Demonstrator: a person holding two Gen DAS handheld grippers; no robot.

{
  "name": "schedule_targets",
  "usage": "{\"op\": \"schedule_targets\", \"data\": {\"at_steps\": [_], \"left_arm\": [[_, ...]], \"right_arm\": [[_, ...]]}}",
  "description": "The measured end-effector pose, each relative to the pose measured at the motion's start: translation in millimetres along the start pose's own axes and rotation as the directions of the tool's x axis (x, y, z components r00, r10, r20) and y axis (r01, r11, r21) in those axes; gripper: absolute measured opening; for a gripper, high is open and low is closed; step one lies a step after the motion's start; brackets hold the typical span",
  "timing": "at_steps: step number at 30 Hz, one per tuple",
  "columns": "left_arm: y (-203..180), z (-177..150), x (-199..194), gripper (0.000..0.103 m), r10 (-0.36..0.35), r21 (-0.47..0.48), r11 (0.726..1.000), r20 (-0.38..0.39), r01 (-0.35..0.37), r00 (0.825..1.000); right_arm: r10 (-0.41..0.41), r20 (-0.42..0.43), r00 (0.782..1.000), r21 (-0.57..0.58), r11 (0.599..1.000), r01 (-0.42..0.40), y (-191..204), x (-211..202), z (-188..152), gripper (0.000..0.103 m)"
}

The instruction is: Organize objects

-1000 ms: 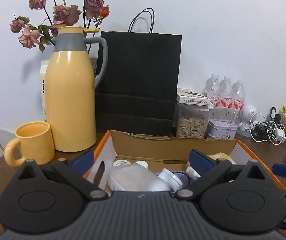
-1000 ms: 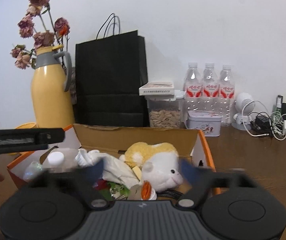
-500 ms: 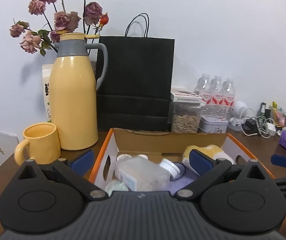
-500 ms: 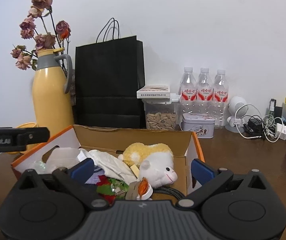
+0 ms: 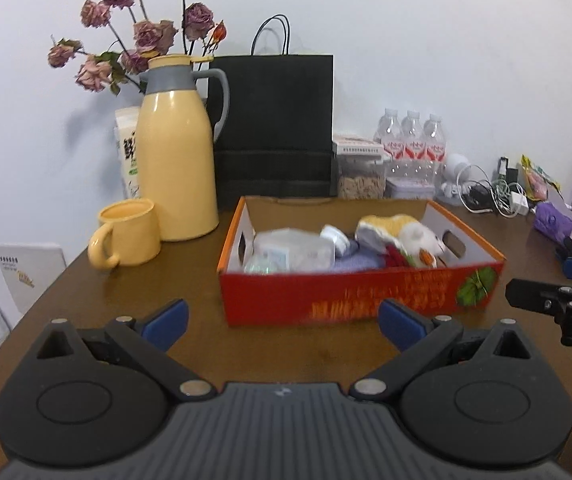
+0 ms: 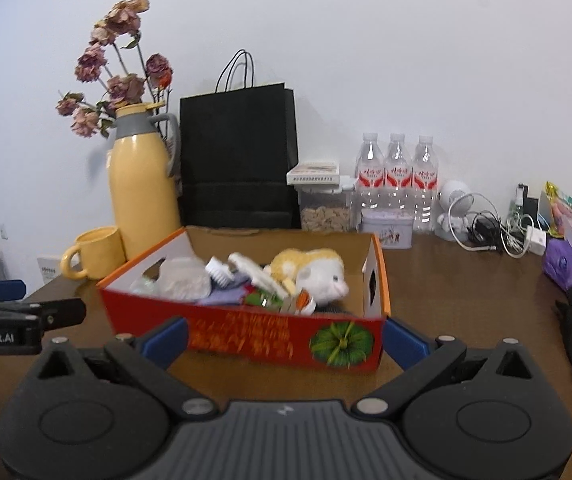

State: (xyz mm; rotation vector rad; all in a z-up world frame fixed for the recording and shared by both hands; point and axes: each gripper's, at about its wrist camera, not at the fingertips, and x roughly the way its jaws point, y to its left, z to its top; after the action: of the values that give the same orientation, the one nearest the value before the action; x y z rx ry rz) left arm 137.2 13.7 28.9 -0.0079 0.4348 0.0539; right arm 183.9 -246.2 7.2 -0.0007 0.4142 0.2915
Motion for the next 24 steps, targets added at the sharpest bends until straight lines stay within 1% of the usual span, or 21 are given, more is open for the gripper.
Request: {"op": "schedule_targets", "data": {"at_steps": [7,12,17,24], "left_arm": [[4,-23,-31,0.103,0.019,-0.005,1.000,-0.040,-0.019,0.999],[2,-36,-44,0.103,0.013,-0.005,1.000,-0.060,-0.014,0.998],[-1,-45,-48,0.103,-0.003,-0.006,1.000,-0.084,0.002,0.996],[-1,-46,-48,0.103,0.001,-0.013,1.000,-0.088,-0.002,0.996]], "right_arm": [[0.027,-0.053,0.998,0.003,1.000,-0.027,11,-32,-22,0.103],[0.042,-0.083,0.996,-0.001,0.999,-0.042,16,-46,-37,0.103],[0.047,-0.099,0.994,-0.002,0.999,-0.048,19,-53,-44,0.103],[0.044,-0.102,0.994,-0.004,0.999,-0.045,19,-53,-44,0.103]]}}
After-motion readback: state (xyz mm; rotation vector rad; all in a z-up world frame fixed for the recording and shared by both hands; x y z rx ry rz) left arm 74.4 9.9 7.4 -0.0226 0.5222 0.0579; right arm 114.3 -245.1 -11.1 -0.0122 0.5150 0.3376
